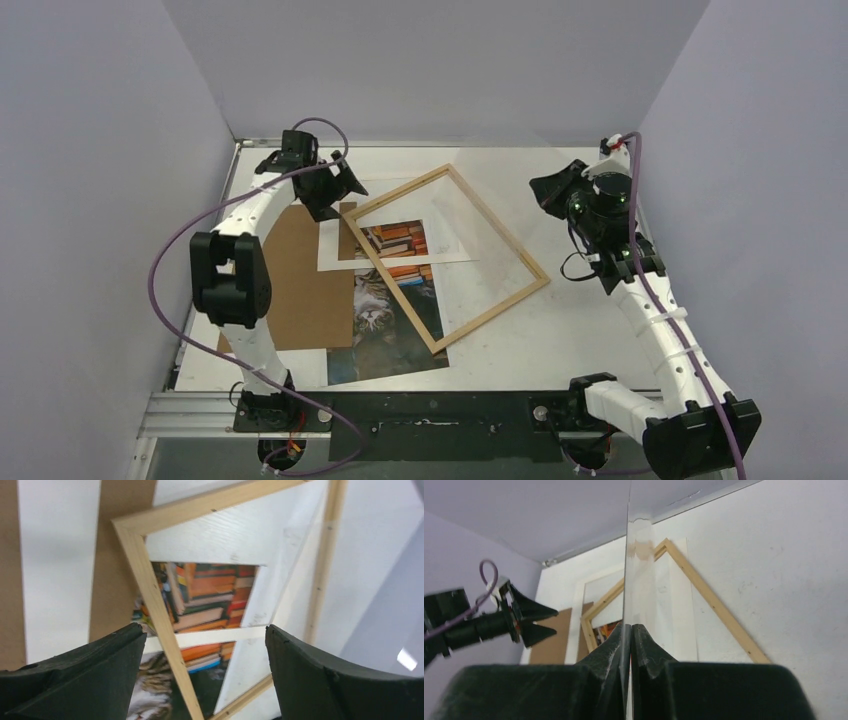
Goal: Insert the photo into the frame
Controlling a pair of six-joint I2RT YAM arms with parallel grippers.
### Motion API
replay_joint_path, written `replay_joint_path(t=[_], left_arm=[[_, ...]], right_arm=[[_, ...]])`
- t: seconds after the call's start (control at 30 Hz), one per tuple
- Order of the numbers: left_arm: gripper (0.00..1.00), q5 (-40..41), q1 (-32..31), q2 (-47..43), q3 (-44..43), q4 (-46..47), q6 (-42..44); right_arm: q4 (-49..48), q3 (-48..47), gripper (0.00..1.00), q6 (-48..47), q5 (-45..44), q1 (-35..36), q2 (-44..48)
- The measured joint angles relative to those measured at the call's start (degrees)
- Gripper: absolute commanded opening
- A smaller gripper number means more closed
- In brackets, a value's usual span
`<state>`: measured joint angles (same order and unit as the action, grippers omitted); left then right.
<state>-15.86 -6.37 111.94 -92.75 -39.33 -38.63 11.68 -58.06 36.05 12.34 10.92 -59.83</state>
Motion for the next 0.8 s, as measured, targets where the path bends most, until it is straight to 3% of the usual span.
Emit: replay_joint_path(t=[0.2, 0.5, 0.6, 0.8], left_arm=[[0.97, -5.29, -2.8, -10.97, 13.79, 15.82, -13.09], [0.97, -8.85, -12.76, -5.79, 22.21, 40.02, -36.28], [0.97, -8.81, -13.73, -5.38, 24.09, 42.75, -42.03], [0.97, -6.4, -13.7, -5.42, 24.37, 38.58, -50.45]], right_arm=[[1.62, -2.97, 0.0, 17.18, -6.14, -0.11, -3.52], [11.74, -3.08, 0.0, 42.16, -13.2, 0.44, -7.72], [14.75, -3.08, 0.0, 45.22, -15.91, 0.52, -6.4], [17.14, -2.01, 0.0, 48.98, -18.43, 0.48, -2.25]])
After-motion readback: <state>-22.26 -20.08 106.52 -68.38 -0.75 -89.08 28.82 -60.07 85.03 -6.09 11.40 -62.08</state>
